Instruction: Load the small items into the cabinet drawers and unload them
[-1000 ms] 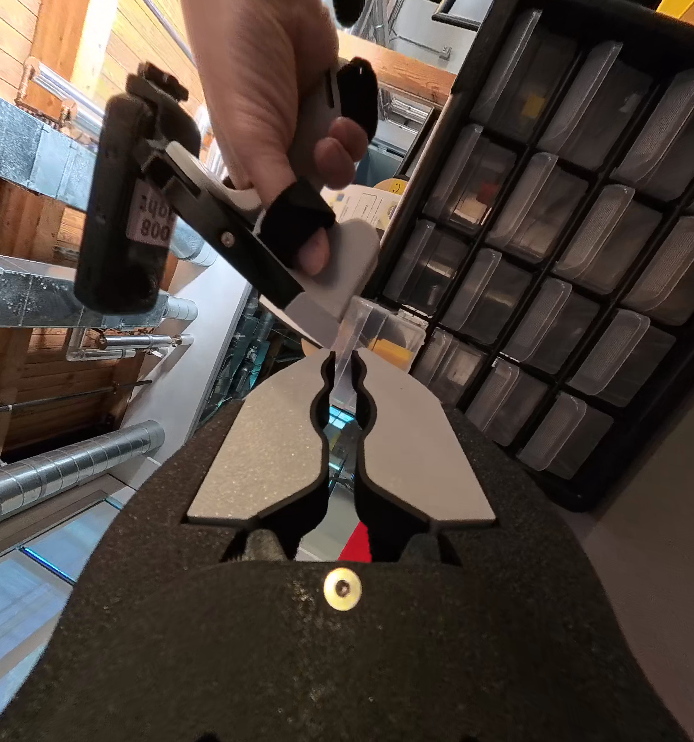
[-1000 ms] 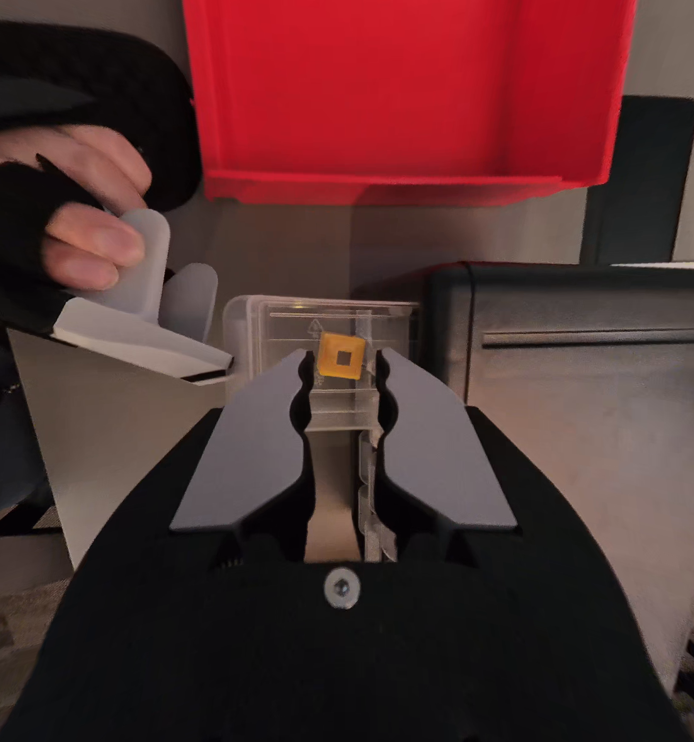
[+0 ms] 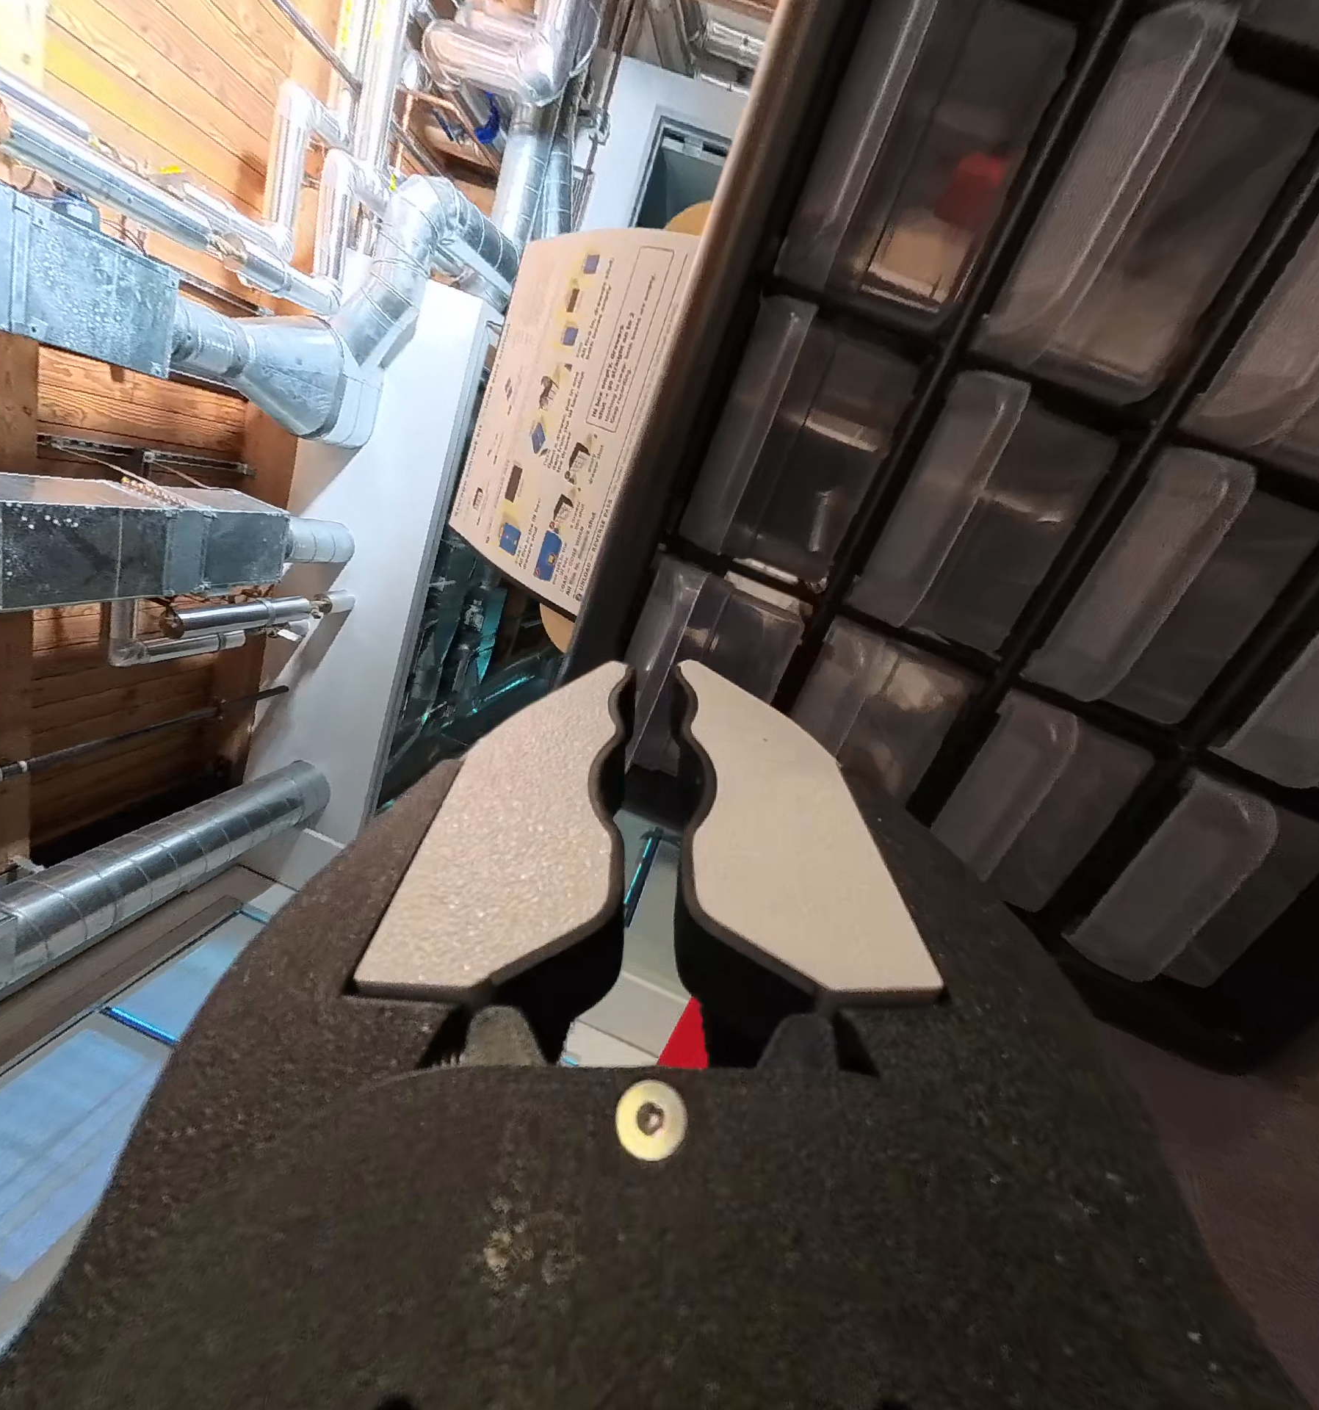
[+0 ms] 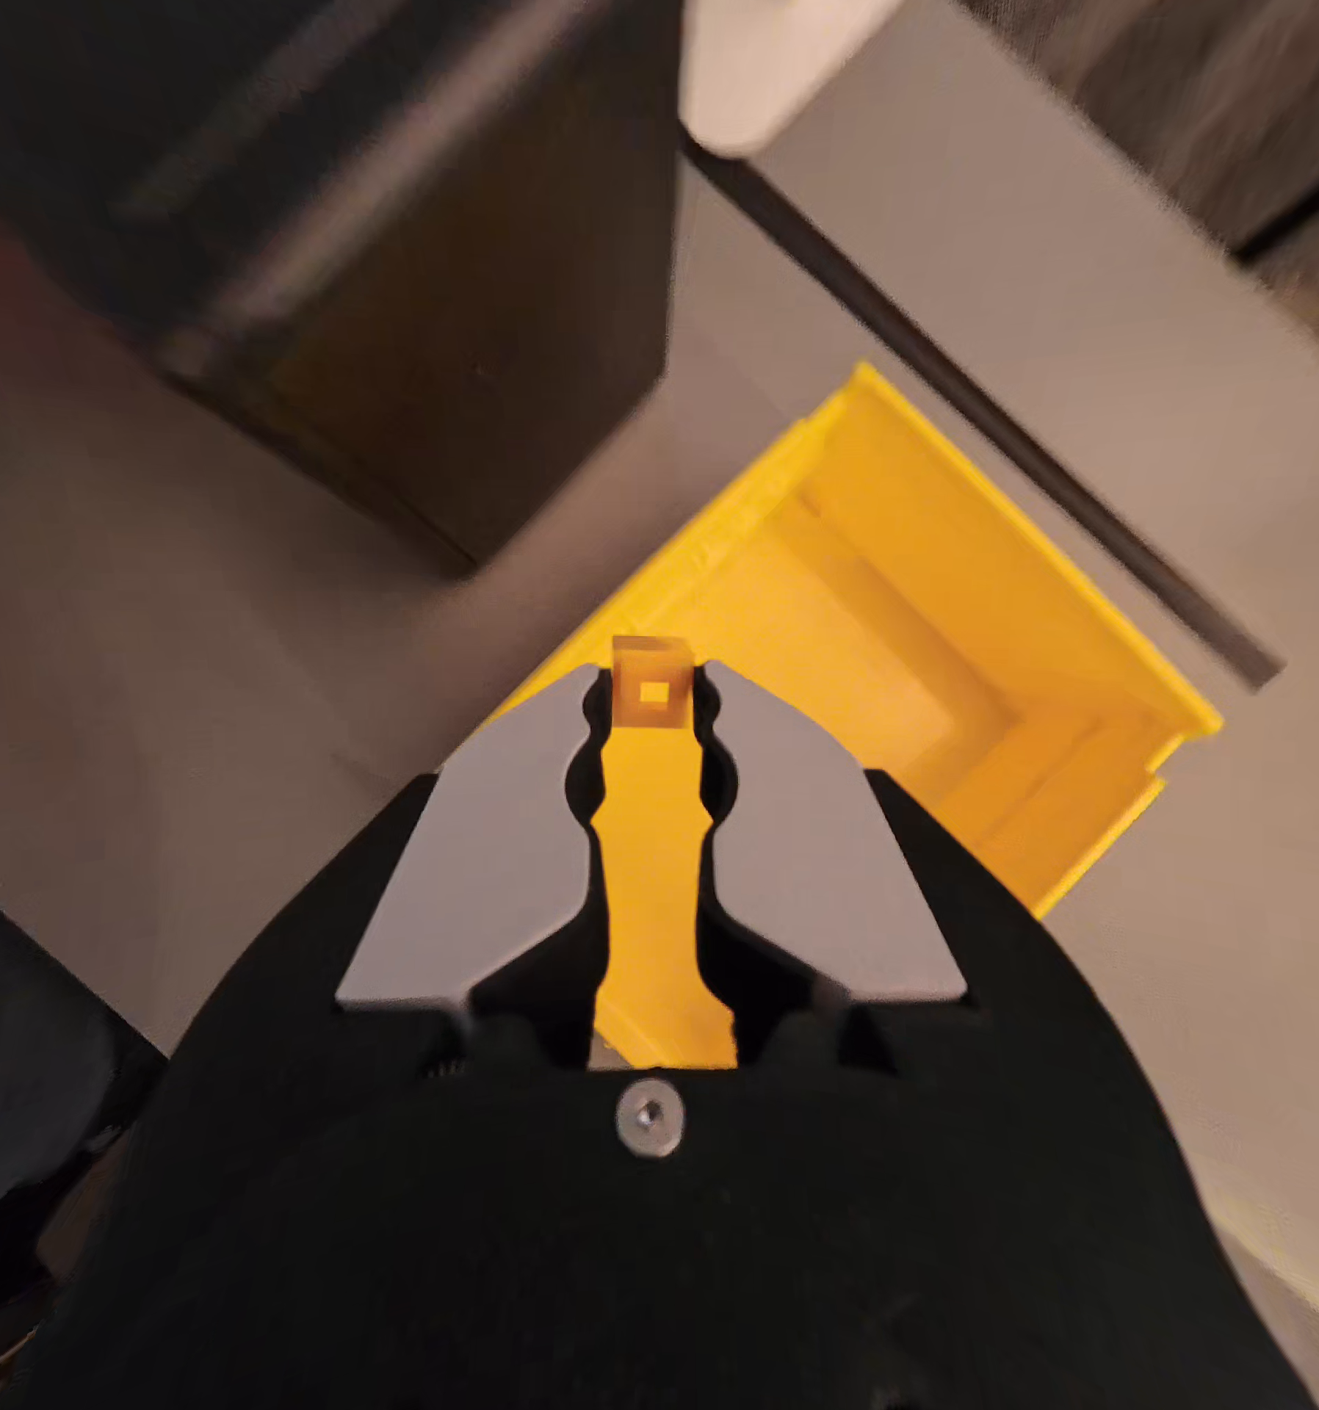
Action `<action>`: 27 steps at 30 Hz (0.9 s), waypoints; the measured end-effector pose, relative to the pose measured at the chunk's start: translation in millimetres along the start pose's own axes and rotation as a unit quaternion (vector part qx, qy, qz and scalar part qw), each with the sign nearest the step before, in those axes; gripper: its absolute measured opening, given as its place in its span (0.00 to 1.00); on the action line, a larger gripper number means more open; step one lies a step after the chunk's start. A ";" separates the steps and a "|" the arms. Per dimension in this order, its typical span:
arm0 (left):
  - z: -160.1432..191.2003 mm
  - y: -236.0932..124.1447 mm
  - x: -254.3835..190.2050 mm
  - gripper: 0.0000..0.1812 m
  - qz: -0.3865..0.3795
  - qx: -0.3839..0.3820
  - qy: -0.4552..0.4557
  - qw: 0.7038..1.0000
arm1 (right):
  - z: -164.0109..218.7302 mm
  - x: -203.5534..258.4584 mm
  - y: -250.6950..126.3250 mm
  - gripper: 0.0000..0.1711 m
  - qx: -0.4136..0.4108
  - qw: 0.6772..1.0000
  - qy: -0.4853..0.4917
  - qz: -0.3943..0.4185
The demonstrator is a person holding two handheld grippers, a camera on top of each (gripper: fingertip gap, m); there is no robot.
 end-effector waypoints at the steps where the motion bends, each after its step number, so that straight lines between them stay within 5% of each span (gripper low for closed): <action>1: 0.6 3.3 -0.8 0.04 0.002 0.004 0.002 1.000 | 9.8 -14.2 11.0 0.12 0.015 1.000 0.021 -0.003; 10: -9.9 -3.4 -0.6 0.05 0.006 -0.003 -0.004 1.000 | 51.2 -99.9 95.1 0.12 0.125 0.980 0.139 0.060; 18: -47.6 -28.9 2.3 0.07 0.073 -0.023 -0.078 0.994 | 65.7 -110.6 137.3 0.12 0.162 0.972 0.148 0.078; 24: -60.2 -9.8 -7.9 0.08 0.043 -0.039 -0.006 0.998 | 76.3 -112.5 151.1 0.13 0.159 0.973 0.150 0.080; 27: -55.3 2.8 -16.3 0.11 0.032 -0.028 0.003 0.999 | 79.0 -112.9 148.4 0.22 0.141 0.975 0.145 0.092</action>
Point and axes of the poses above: each gripper's, where its closed fingertips meet, y out along the fingers, z out of its underside, x = y × z across the jaws, the point moved 6 cm from there along -y, back along the fingers, and after that the axes turned 4 degrees about -z, right-handed, at the moved point
